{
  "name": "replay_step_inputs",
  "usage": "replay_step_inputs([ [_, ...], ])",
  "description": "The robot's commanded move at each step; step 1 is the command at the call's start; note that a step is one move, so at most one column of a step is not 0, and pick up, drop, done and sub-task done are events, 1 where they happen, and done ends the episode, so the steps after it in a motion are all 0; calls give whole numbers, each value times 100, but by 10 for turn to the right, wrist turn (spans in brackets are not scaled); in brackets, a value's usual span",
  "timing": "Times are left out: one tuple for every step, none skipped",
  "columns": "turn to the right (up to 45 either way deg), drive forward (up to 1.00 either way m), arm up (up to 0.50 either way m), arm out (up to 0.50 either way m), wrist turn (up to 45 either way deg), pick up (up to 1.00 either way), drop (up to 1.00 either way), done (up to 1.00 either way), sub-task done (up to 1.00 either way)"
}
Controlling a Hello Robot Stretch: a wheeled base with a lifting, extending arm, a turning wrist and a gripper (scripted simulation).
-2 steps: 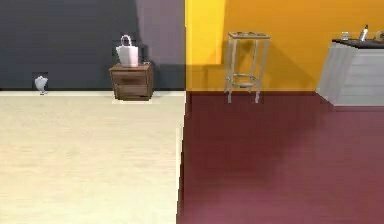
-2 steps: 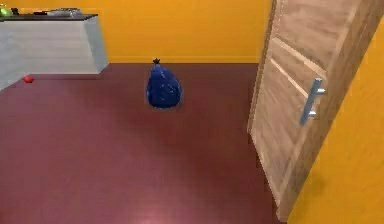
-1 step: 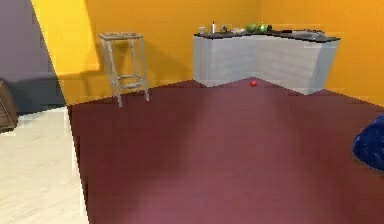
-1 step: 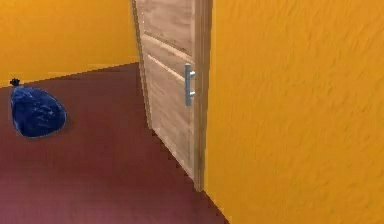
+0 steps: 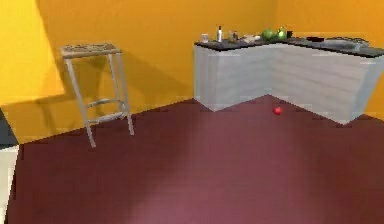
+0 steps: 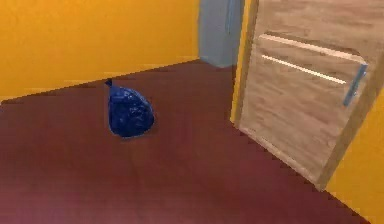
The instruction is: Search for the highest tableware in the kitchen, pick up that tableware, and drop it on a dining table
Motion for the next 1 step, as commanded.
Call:
replay_step_inputs([
  [0,100,0,0,0,0,0,0,0],
])
